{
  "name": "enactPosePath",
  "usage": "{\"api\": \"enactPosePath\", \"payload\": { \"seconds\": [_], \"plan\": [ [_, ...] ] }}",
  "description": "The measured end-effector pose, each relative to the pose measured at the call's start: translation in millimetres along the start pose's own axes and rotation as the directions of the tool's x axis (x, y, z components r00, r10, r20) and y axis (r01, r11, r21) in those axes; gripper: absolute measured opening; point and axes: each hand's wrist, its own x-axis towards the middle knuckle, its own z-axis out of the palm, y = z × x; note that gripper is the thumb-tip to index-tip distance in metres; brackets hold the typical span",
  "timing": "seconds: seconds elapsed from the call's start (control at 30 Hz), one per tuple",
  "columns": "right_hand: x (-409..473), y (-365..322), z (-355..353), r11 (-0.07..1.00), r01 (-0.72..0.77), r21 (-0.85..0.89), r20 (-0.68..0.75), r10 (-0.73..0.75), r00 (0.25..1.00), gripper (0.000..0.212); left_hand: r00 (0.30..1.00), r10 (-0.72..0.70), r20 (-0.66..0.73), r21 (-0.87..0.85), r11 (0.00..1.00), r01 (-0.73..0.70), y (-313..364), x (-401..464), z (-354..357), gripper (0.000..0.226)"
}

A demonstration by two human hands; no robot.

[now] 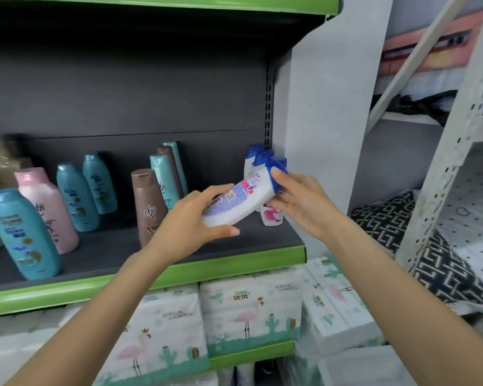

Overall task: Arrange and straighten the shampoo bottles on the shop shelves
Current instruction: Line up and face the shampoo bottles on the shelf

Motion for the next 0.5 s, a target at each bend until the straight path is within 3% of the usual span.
{"api": "enactPosePath", "payload": {
  "seconds": [0.13,0.33,0.5],
  "plan": [
    [-7,0,-3,0.997,0.021,0.078,-0.019,-0.02,1.0,0.022,0.996,0.058,-0.066,0.156,0.987,-0.047,6,-6,2,0.08],
    [-14,2,-11,0.963,0.028,0.267,0.007,-0.031,0.999,0.025,0.976,0.208,-0.058,0.28,0.942,-0.184,7,-9,2,0.083],
    [-12,5,-11,0.944,0.017,0.33,0.031,-0.029,0.999,0.031,0.969,0.231,-0.083,0.361,0.914,-0.187,7,-11,4,0.083]
  ]
}}
